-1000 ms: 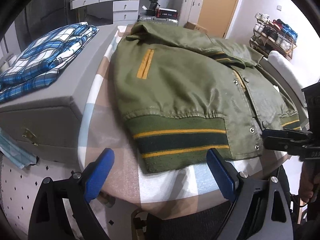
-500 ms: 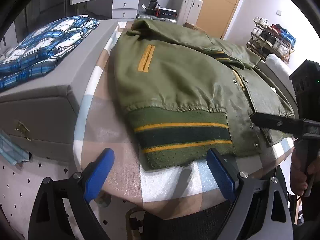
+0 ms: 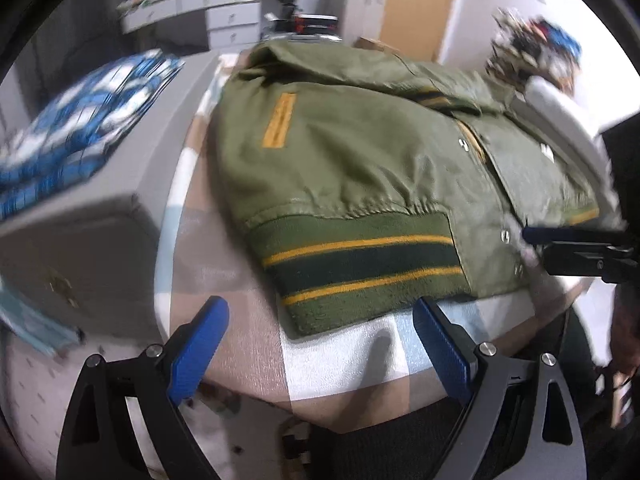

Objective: Fold large clothes

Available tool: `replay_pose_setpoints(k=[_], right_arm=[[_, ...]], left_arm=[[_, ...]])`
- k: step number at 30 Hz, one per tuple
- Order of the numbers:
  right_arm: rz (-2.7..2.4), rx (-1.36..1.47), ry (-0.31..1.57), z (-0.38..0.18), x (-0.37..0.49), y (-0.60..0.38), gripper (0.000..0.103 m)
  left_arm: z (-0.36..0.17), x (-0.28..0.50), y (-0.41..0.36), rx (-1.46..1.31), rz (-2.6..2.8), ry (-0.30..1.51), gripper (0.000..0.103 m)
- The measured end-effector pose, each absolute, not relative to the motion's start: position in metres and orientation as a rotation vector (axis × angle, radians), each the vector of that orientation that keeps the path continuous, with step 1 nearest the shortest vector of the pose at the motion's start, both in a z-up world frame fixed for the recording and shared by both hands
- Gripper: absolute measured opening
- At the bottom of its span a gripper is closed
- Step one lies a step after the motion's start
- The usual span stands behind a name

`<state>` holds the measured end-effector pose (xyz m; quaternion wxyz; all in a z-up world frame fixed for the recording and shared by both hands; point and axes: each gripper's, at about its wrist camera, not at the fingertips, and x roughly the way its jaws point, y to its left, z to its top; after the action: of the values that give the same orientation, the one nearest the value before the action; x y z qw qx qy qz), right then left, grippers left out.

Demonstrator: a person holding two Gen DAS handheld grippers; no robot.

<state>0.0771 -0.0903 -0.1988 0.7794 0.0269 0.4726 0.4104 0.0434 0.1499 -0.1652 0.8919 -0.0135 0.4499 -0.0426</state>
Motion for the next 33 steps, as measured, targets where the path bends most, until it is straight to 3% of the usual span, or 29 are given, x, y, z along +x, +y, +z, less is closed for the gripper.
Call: replay_pose_setpoints(k=[3,12,17,19,22,27,33], right_arm=[[0.851,-0.129,0.968,-0.198,0.058,-0.076,0.076],[0.740,-0.521,0.772,-0.217,0.039,0.013,0.074],[0.668,-0.505,0.689,-0.208,0.044,0.012,0.053],[0.699,-0.480,0.629,-0.201,0.038,0.007,0.027],[0.711,-0.446,0.546,-0.187,0.032,0.001,0.011],[0.710,-0.335,0.494,-0.157,0.048,-0.001,0.000],[0.684,-0.239,0.508,-0.141,0.065,-0.018,0.000]], left_arm=[[-0.166,0.050,0.144,0.053,-0.097,0.982,0.091],[-0.145,0.035,0.177,-0.083,-0.033,0.950,0.091],[-0.158,0.034,0.181,-0.114,-0.030,0.986,0.091],[-0.160,0.035,0.179,-0.145,-0.061,0.991,0.091],[-0.157,0.039,0.169,-0.139,-0.095,0.974,0.091],[-0.145,0.051,0.161,-0.108,-0.087,0.902,0.091],[-0.154,0.079,0.177,-0.233,-0.048,0.928,0.091]])
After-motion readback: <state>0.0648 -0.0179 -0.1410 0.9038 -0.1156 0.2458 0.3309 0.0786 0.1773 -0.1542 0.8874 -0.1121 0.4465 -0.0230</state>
